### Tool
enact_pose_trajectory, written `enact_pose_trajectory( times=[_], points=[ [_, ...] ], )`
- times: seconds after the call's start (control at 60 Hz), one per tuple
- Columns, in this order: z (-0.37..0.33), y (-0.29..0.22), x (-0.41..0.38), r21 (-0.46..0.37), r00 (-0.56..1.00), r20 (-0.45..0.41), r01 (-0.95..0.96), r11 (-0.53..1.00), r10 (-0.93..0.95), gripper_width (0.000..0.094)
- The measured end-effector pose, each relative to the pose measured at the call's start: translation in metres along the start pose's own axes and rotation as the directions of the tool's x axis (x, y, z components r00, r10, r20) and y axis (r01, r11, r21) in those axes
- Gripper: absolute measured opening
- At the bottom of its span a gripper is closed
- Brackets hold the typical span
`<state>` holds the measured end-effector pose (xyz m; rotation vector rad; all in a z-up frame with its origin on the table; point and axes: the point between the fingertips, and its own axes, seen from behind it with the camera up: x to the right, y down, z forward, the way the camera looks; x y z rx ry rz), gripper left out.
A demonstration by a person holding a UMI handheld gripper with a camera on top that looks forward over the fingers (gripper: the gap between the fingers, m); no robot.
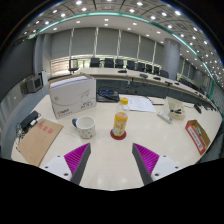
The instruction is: Pour water
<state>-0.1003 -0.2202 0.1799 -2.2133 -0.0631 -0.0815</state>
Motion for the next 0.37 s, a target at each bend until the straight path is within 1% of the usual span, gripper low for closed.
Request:
enact_pose_trajectory(
  times=[0.2, 0.367],
  points=[
    [-0.058, 0.025, -0.019, -0.018, 1.0, -0.024, -0.017, 1.0, 0.017, 0.0857],
    [-0.078, 0.03, -0.013, -0.013, 0.999, -0.053, 0.01, 1.0, -0.011, 0.0858]
  ],
)
